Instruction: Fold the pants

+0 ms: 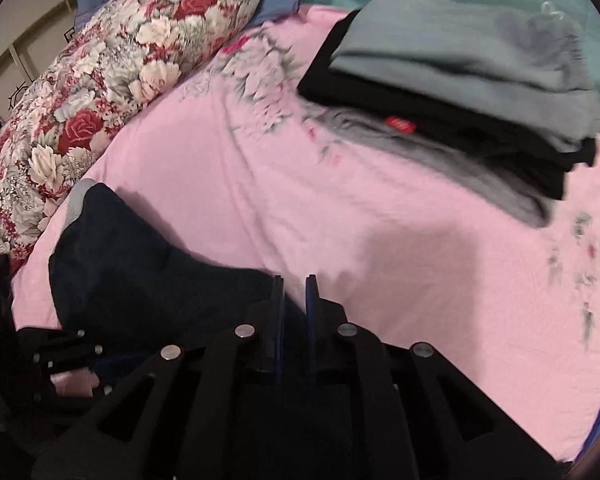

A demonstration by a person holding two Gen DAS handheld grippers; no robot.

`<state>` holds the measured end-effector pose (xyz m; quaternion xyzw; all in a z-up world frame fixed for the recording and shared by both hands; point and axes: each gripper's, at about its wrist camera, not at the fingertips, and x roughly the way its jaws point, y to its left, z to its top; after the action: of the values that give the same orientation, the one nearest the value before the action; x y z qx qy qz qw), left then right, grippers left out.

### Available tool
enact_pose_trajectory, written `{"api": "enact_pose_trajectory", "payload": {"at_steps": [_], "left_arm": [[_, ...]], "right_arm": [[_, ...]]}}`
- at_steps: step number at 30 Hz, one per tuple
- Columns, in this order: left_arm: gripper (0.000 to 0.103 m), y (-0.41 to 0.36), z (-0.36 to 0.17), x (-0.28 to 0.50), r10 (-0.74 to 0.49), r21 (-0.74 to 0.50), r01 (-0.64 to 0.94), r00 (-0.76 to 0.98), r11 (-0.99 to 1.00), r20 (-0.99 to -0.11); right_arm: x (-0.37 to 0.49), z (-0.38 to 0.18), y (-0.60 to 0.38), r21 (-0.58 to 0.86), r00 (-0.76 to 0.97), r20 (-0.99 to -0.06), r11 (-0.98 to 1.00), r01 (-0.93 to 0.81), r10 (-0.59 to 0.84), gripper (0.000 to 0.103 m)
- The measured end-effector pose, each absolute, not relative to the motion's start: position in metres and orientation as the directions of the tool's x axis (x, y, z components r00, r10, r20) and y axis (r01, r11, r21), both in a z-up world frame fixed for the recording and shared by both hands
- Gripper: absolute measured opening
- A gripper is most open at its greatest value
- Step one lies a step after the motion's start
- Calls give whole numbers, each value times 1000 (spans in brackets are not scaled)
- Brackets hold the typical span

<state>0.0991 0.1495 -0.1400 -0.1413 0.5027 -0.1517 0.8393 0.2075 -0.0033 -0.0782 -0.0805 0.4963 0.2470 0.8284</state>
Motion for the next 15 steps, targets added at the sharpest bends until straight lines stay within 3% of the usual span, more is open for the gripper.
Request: {"api": "enact_pose_trajectory", "payload": {"at_steps": [10,15], "left_arm": [[17,150,-83,147,-495,-507,85,399,858,-772],[17,96,-110,203,-566,-549,141,266,824,-781]], "right_arm": [[138,-108,-40,217,194,-921,859,-464,338,10],[99,-117,-68,255,185,-917,878,-406,352,11]]}}
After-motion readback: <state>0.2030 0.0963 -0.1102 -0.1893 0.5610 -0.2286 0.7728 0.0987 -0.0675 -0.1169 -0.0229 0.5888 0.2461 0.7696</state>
